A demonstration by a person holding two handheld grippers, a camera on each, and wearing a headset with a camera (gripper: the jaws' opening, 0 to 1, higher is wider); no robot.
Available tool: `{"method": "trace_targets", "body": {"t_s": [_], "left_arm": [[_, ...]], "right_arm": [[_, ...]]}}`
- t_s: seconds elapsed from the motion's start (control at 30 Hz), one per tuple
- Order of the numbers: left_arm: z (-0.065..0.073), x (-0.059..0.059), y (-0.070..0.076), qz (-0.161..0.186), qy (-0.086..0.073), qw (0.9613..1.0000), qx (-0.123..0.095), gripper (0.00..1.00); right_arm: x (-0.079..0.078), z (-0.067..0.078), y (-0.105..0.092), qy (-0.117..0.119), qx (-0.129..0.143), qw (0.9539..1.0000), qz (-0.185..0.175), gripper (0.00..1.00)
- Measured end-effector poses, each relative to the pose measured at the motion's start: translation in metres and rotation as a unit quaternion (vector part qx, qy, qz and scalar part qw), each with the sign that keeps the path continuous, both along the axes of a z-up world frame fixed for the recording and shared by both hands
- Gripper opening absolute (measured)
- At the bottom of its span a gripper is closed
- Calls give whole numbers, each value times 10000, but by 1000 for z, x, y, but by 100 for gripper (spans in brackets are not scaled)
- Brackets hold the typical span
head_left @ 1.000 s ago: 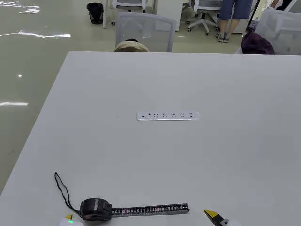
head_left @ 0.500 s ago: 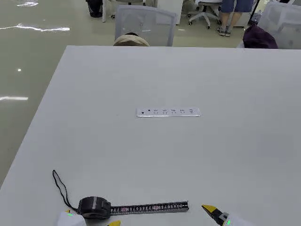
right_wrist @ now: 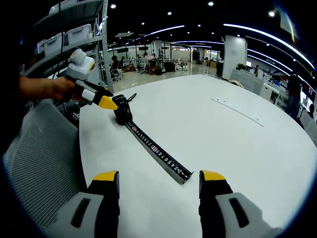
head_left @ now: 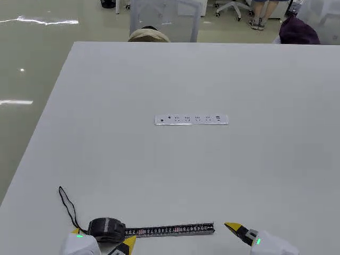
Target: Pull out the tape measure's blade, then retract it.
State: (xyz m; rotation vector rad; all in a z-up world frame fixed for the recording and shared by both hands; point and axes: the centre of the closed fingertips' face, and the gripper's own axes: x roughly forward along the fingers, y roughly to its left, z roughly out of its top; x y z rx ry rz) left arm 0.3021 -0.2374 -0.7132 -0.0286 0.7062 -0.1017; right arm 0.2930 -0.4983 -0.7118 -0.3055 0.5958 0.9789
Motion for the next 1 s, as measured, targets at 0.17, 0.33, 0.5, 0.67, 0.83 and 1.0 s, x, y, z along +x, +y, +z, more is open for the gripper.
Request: {"method": "trace_targets", "body": {"t_s": [0.17,0.33,0.5,0.67,0.83,1.0], "left_arm": [[-5,1,2,39,43,10000,41,82],[-6,4,7,168,-14,9997,178,80],[-3,7,11,314,-99,9992,205,77],[-4,9,12,339,-74,9992,184,75],[-9,11,11,340,-22,9992,194,74],[-11,12,11,386,5,9990,218,74]], "right_arm": [[9,-6,-4,-71,-94,9997,194,60],[18,-10,-9,-101,-67,9994,326,55],[24,-19,-11,-91,-126,9982,577,50],[30,-26,-12,-124,-214,9959,865,46],[36,-33,-11,-218,-295,9919,1213,41],[37,-43,-10,-173,-336,9870,1560,38]]}}
